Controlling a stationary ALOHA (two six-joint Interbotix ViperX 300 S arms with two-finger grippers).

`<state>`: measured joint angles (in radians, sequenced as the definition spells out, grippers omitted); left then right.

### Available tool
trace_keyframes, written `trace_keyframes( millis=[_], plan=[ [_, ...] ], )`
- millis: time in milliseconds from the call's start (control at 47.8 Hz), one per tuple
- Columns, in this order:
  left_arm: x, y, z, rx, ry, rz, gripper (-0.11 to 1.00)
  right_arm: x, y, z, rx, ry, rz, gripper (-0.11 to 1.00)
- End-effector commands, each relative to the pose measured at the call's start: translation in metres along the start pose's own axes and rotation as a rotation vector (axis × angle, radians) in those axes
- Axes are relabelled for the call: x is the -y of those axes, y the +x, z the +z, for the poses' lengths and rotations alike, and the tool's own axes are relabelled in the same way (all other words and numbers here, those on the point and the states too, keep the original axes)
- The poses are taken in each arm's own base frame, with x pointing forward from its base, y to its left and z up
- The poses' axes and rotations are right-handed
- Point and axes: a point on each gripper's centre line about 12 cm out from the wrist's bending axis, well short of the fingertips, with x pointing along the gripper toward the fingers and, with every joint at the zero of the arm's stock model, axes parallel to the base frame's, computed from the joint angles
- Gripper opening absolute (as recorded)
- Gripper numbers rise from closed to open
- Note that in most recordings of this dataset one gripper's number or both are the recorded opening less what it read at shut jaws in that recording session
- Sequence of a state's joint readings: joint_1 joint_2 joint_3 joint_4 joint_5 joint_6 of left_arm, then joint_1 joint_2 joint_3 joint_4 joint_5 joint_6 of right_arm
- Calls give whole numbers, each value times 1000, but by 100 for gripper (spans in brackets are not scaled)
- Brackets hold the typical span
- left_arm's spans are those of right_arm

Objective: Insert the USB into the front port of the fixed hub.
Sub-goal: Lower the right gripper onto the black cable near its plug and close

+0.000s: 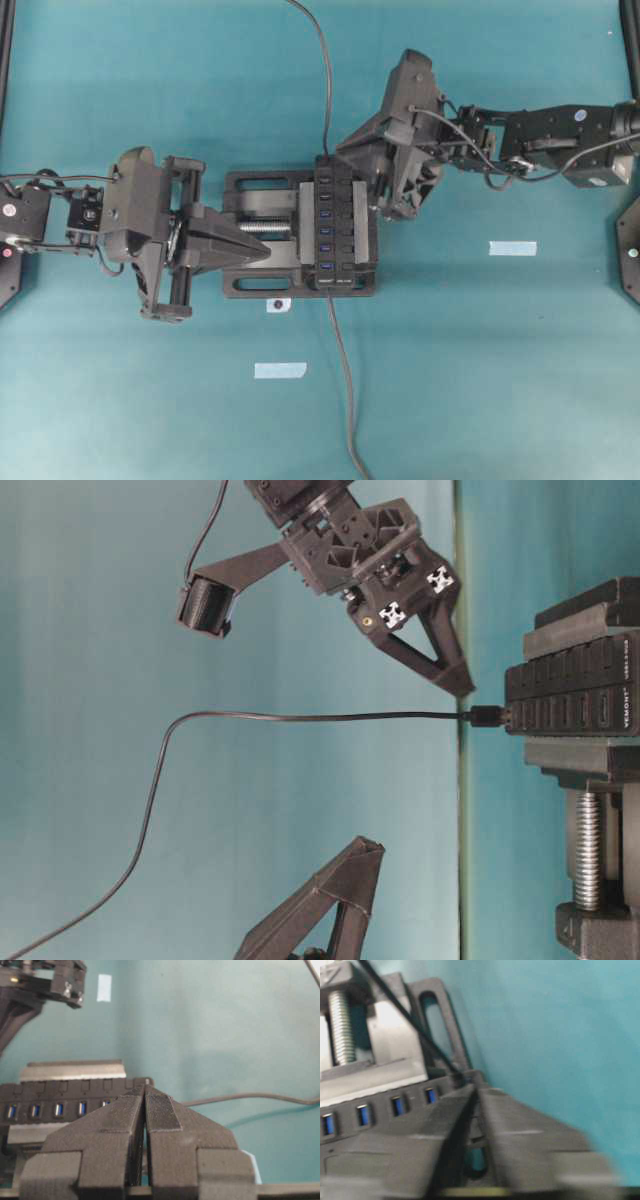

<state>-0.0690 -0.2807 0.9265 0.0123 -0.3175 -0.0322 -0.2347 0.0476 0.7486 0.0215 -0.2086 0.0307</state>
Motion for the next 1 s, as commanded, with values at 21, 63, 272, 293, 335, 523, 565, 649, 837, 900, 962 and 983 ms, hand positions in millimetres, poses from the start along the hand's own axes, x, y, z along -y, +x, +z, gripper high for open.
trace_keyframes(
  millis=[21, 63, 272, 293, 335, 523, 565, 649, 837, 900, 962, 983],
  plan=[
    [1, 1, 11, 34, -1, -4, 0, -3, -2, 13, 33, 4, 6, 61],
    [1, 1, 11, 32, -1, -3, 0, -2, -2, 13, 35, 3, 4, 73],
    [1, 1, 11, 32, -4, -3, 0, 0, 0, 18, 49, 4, 1, 85],
    [1, 2, 12, 34, -4, -3, 0, 0, 0, 18, 49, 3, 1, 84],
    [1, 1, 11, 32, -4, -3, 0, 0, 1, 18, 49, 3, 1, 84],
    [1, 2, 12, 34, -4, -3, 0, 0, 7, 15, 37, 2, 0, 83],
    [1, 2, 12, 34, -4, -3, 0, 0, 9, 16, 37, 2, -1, 83],
    [1, 2, 12, 35, -6, -3, 0, 0, 11, 20, 45, 0, 0, 82],
    [1, 2, 12, 35, -6, -3, 0, -1, 16, 23, 48, -4, 1, 80],
    [1, 2, 12, 35, -6, -3, 0, -1, 16, 22, 44, -4, 1, 79],
    [1, 2, 12, 35, -6, -3, 0, -1, 16, 22, 43, -4, 1, 79],
    [1, 2, 12, 35, -6, -3, 0, -1, 17, 21, 41, -4, 1, 79]
  ],
)
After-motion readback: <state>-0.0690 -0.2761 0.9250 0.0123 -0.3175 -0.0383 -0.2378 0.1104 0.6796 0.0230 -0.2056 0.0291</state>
